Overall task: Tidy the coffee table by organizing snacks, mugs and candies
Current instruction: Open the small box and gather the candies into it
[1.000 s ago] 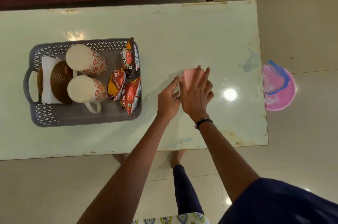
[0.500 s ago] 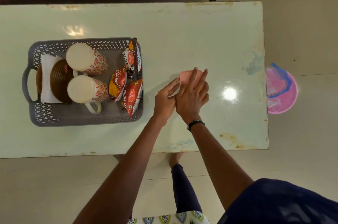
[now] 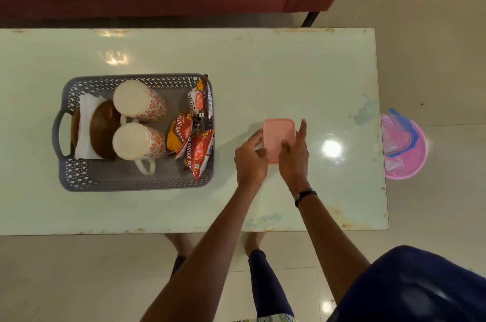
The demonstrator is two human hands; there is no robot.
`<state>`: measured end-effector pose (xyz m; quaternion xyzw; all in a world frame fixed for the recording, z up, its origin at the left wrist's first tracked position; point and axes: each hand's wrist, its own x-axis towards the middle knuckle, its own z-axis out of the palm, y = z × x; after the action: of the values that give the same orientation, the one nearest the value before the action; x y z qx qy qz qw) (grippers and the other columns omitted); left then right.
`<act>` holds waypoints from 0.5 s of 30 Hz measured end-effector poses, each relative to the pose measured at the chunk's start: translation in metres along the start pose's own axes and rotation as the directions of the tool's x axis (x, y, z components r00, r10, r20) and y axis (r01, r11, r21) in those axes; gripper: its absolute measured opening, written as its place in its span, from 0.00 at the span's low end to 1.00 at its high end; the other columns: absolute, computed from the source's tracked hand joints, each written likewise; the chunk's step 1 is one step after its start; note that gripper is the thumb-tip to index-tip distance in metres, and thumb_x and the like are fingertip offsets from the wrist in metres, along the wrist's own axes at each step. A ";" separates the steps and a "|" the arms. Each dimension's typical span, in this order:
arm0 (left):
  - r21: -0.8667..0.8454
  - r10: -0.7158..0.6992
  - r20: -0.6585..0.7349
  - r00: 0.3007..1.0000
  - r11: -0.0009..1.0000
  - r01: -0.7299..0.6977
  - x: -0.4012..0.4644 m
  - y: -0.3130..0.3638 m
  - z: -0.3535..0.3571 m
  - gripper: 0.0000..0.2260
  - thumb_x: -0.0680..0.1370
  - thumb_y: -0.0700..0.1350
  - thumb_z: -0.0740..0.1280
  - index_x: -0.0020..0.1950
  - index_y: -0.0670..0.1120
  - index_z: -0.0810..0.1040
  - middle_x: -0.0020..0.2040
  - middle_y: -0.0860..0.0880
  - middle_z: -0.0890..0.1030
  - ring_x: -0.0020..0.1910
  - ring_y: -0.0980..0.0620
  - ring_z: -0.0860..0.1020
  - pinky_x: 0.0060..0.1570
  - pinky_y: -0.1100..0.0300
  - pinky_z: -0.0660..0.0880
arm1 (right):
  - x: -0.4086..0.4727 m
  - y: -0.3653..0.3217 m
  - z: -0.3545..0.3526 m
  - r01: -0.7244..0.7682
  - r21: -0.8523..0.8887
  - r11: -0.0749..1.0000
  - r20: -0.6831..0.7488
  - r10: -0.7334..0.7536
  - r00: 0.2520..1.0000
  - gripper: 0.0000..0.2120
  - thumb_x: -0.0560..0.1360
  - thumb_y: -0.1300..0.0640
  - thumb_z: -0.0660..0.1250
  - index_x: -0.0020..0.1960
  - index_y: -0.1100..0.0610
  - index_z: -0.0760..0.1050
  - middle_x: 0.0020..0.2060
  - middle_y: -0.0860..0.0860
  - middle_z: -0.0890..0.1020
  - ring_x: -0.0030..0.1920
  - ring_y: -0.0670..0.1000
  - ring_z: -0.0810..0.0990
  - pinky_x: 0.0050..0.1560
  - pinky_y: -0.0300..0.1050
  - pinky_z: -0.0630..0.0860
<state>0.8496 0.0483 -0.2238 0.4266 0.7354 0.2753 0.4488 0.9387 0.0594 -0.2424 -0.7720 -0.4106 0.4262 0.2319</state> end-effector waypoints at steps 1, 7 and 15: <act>0.066 0.036 -0.020 0.999 0.997 -0.035 -0.002 0.000 -0.002 0.18 0.77 0.37 0.64 0.67 0.44 0.73 0.62 0.45 0.79 0.61 0.47 0.77 0.59 0.53 0.77 | -0.003 0.002 -0.001 -0.038 0.052 0.998 -0.020 0.039 0.999 0.24 0.79 0.63 0.57 0.74 0.55 0.59 0.66 0.58 0.72 0.64 0.60 0.72 0.60 0.57 0.75; 0.567 0.301 0.117 0.947 0.762 -0.312 -0.018 -0.031 -0.023 0.25 0.73 0.32 0.67 0.69 0.41 0.69 0.72 0.41 0.68 0.72 0.42 0.64 0.69 0.46 0.66 | -0.006 -0.015 0.027 -0.056 0.210 0.976 -0.020 0.062 0.998 0.12 0.74 0.63 0.68 0.56 0.61 0.79 0.53 0.58 0.82 0.50 0.54 0.81 0.51 0.40 0.78; 0.692 0.212 0.161 0.964 0.672 -0.263 -0.020 -0.042 -0.040 0.30 0.76 0.39 0.66 0.74 0.38 0.57 0.75 0.38 0.58 0.75 0.40 0.57 0.70 0.48 0.61 | 0.002 -0.034 0.046 -0.067 0.206 0.976 0.074 0.052 0.996 0.11 0.71 0.63 0.71 0.54 0.60 0.81 0.50 0.57 0.84 0.46 0.51 0.81 0.52 0.40 0.79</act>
<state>0.8030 0.0095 -0.2306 0.6668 0.7070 0.0135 0.2355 0.8853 0.0798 -0.2436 -0.7404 -0.3482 0.4998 0.2842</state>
